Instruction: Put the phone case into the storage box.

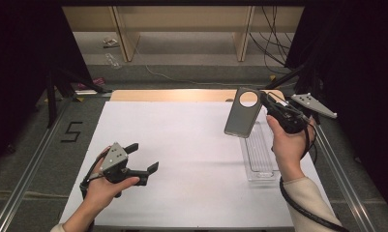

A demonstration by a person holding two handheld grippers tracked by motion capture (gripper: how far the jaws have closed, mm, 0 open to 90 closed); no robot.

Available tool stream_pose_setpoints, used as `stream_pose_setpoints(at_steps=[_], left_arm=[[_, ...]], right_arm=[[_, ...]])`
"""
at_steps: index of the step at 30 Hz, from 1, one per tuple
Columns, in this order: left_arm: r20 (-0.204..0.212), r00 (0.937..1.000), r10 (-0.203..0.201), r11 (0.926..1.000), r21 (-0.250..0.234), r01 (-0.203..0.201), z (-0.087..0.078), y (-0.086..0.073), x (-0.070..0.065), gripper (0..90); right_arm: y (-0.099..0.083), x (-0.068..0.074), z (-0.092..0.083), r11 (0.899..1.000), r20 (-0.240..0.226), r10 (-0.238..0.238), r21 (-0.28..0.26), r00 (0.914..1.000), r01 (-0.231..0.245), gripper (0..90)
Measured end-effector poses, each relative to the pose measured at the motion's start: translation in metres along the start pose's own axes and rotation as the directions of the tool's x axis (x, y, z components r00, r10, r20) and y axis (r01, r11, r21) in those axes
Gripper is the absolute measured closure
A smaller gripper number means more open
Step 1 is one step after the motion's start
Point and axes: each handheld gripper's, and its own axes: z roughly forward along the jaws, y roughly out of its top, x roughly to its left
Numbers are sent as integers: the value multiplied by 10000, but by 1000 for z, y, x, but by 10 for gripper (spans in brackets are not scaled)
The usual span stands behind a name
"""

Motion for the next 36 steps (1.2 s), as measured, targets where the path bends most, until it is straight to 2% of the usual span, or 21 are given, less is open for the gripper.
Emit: stream_pose_setpoints(at_steps=[36], left_arm=[[1,10000,-42,10000,-18,42,0,0,0,43]], right_arm=[[6,-18,-2,9997,417,158,-184,9990,-150,854]])
